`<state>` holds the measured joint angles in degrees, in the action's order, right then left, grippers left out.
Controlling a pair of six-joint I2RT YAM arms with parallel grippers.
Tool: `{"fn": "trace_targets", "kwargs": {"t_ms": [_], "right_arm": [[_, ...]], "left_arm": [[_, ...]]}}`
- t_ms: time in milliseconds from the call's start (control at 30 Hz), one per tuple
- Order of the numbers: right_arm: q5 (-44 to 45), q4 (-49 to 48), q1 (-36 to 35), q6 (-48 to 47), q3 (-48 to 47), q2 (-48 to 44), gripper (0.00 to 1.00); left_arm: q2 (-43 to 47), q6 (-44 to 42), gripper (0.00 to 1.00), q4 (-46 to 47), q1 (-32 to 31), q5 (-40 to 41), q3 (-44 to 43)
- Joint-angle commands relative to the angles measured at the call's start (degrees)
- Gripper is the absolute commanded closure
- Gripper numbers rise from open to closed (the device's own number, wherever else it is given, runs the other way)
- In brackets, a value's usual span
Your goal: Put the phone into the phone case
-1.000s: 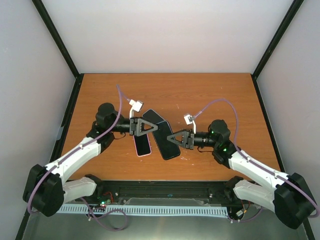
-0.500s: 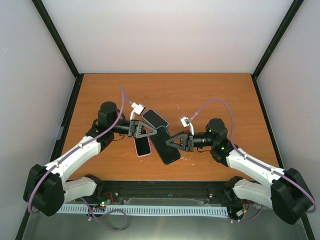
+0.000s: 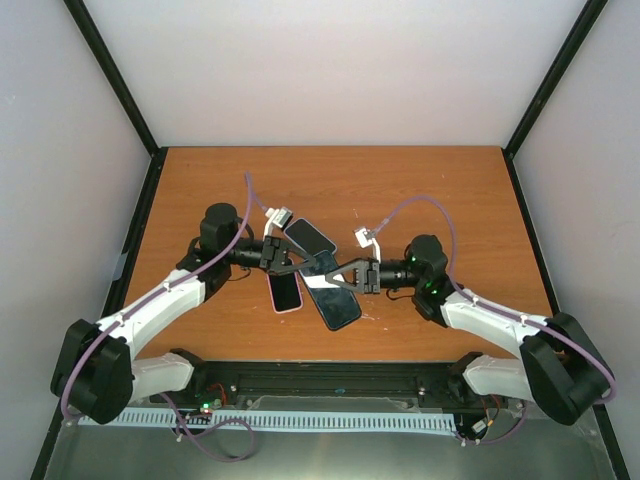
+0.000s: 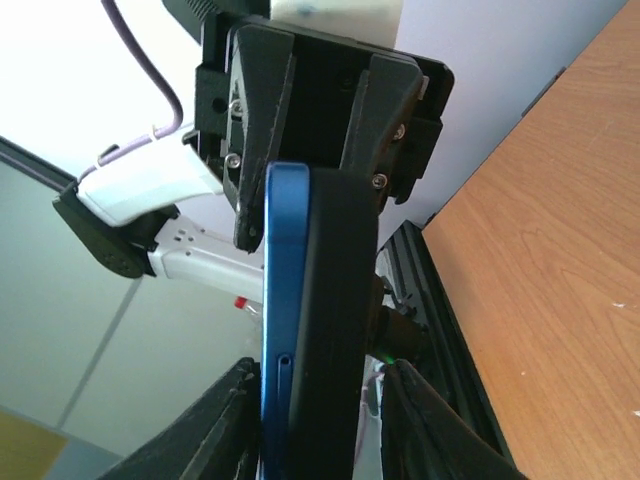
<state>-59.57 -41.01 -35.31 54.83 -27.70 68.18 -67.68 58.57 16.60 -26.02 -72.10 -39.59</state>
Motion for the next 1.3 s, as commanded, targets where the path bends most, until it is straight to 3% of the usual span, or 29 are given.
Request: {"fn": "trace_targets", "kwargs": {"t_ms": [0,133,233,400,500,567,733,1033,1267], "right_arm": [[3.18,-8.43,-0.29,7.13,1.02,2.44,0.66],[6.91,-17.18,-0.2,13.44,5.29,3.3,0.58],[10.92,-21.15,-0.2,15.93,8.21,2.55,0.46],[18.04,-21.42,-0.19,16.5,12.11,-1.39,0.37],[20.2,-15.74,-0.24,14.03,12.19,-5.3,0.27],[21.76,-11.67,-0.27,12.75,12.03,-7.41,0.26],[25.19,-11.8,-0.29,14.73,12.93,-10.4,0.3],[29.13,-15.83,-0.54,18.48,13.15,-9.48,0.6],[30.12,-22.83,-1.29,22.17,12.63,-4.43,0.55]], "left_arm": [[1.08,0.95,0.8,1.36,0.35,2.34,-2.73],[2.11,0.06,0.8,-0.21,0.62,7.72,-3.4],[2.84,0.97,0.8,0.11,0.67,12.16,-3.27],[3.61,4.9,0.8,5.13,0.65,17.96,-2.08],[4.11,5.6,0.79,4.97,0.7,21.83,-1.75],[3.94,5.82,0.79,5.53,0.71,23.14,-1.62],[3.28,8.41,0.79,10.16,0.69,25.45,0.39],[3.05,12.2,0.75,17.54,0.71,27.4,3.02],[4.3,17.87,0.75,29.56,0.72,31.56,8.25]]}}
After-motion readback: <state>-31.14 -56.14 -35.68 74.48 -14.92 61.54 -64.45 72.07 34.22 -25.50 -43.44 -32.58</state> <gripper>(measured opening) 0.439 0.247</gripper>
